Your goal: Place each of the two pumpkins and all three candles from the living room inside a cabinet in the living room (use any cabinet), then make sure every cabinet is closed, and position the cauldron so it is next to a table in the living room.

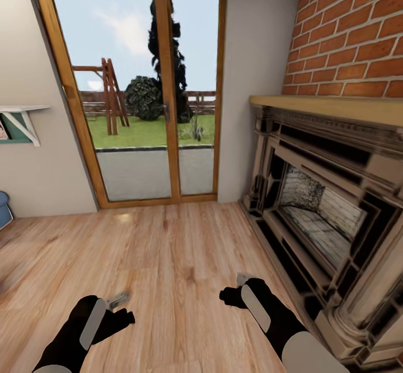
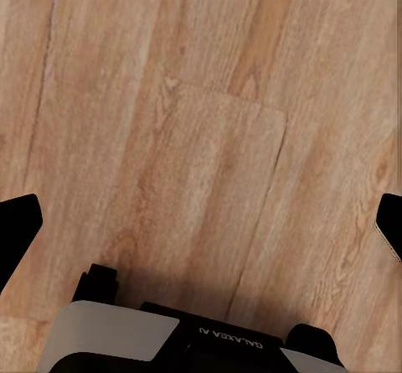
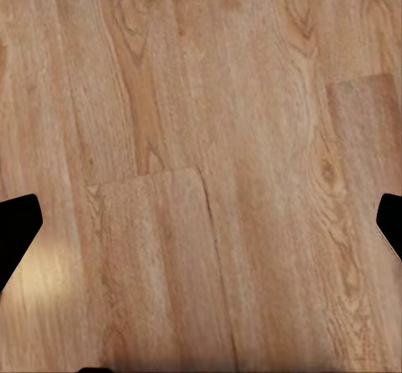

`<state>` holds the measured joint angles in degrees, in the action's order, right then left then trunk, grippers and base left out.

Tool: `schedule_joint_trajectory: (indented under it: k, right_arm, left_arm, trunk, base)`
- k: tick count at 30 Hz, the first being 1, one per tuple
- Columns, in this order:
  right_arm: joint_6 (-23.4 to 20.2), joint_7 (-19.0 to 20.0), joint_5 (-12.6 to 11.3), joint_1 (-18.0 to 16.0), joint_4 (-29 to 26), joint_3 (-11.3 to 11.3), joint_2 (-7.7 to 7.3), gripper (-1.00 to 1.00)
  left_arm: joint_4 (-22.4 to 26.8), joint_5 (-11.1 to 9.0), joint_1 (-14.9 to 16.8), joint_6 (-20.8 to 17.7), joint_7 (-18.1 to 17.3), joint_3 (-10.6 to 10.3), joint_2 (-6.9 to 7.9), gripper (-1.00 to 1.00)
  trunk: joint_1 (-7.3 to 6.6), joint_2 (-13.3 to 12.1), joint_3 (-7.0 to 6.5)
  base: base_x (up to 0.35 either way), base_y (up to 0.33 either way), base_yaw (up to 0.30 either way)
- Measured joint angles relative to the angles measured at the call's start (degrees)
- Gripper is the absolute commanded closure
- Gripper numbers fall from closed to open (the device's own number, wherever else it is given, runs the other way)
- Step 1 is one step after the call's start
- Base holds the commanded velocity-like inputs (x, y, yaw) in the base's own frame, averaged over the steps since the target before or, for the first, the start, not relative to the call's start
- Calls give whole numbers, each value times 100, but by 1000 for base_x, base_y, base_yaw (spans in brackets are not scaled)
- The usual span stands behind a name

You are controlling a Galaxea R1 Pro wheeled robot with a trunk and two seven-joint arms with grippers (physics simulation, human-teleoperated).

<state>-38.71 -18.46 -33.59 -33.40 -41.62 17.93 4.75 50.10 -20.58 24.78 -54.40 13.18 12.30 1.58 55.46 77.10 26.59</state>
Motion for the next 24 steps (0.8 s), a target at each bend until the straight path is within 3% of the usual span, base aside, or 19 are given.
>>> schedule_joint_trajectory:
  k: [5,16,24]
  right_arm:
    - [3,-10,2,0,-4,0,0,-100]
    - [-5,3,-6,0,-4,-2,0,-100]
    - [3,30,-7,0,-4,-3,0,-100]
  left_arm:
    - [0,0,0,3,0,-2,0,-100]
    - [0,6,0,17,5,-9,-1,-100]
    - [0,10,0,18,6,-9,0,-100]
  trunk:
    - [0,0,0]
    - [0,0,0]
    - [0,0,1]
  base:
    - [324,2,122]
    - [330,0,263]
    - [331,0,39]
